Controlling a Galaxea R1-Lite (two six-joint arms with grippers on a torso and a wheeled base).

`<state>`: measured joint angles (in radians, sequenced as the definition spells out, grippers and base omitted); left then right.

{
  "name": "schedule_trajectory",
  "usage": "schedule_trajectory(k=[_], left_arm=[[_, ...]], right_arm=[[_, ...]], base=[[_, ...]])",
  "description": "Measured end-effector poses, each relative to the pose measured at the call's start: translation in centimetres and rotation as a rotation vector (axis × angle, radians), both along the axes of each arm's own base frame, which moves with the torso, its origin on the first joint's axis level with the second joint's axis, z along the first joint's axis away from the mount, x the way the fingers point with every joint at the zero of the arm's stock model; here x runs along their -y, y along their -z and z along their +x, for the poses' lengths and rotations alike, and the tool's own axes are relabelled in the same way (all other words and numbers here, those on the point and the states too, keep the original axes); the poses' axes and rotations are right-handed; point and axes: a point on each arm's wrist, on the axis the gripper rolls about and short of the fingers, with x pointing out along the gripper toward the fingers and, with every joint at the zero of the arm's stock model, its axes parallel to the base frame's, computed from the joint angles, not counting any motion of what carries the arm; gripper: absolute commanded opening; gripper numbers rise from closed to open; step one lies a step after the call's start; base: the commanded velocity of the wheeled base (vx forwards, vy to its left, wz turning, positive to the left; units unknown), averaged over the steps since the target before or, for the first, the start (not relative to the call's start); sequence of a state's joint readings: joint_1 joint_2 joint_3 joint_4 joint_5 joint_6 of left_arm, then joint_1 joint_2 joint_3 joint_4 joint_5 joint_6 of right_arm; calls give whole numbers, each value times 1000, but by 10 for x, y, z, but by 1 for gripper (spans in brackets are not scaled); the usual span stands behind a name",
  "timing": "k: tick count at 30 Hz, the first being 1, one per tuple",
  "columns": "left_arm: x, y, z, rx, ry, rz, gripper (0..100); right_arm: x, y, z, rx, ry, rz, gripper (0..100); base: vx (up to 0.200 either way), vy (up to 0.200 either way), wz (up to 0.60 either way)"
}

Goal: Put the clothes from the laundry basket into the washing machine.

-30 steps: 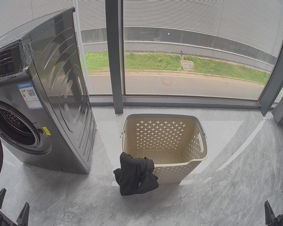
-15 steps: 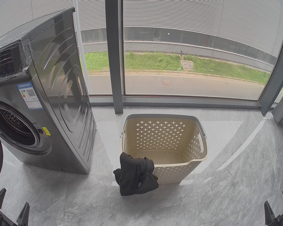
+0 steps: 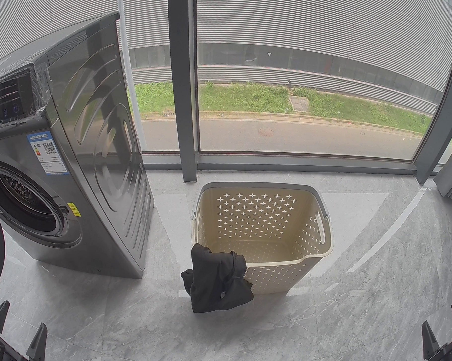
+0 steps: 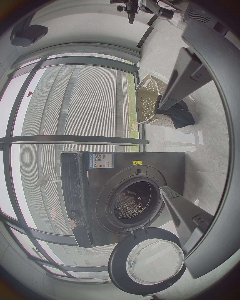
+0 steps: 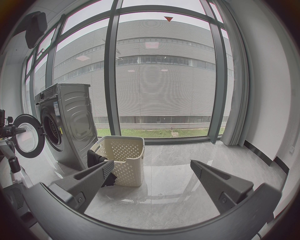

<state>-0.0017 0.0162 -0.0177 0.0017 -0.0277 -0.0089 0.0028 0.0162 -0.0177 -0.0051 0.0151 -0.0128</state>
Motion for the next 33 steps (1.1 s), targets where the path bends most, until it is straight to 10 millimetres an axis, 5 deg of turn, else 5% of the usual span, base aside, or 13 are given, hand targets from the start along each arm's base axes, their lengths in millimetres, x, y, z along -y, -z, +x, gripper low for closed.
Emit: schedule_trajectory(k=[15, 22, 33], left_arm=[[0, 0, 0, 0, 0, 0, 100], [0, 0, 0, 0, 0, 0, 100], [0, 0, 0, 0, 0, 1, 100]], right_arm=[[0, -21, -1, 106, -43, 54, 100], [-2, -20, 9, -37, -301, 271, 100], [-8, -27, 36, -279, -410, 286, 100]], base=[[0, 0, 0], [0, 0, 0], [0, 0, 0]])
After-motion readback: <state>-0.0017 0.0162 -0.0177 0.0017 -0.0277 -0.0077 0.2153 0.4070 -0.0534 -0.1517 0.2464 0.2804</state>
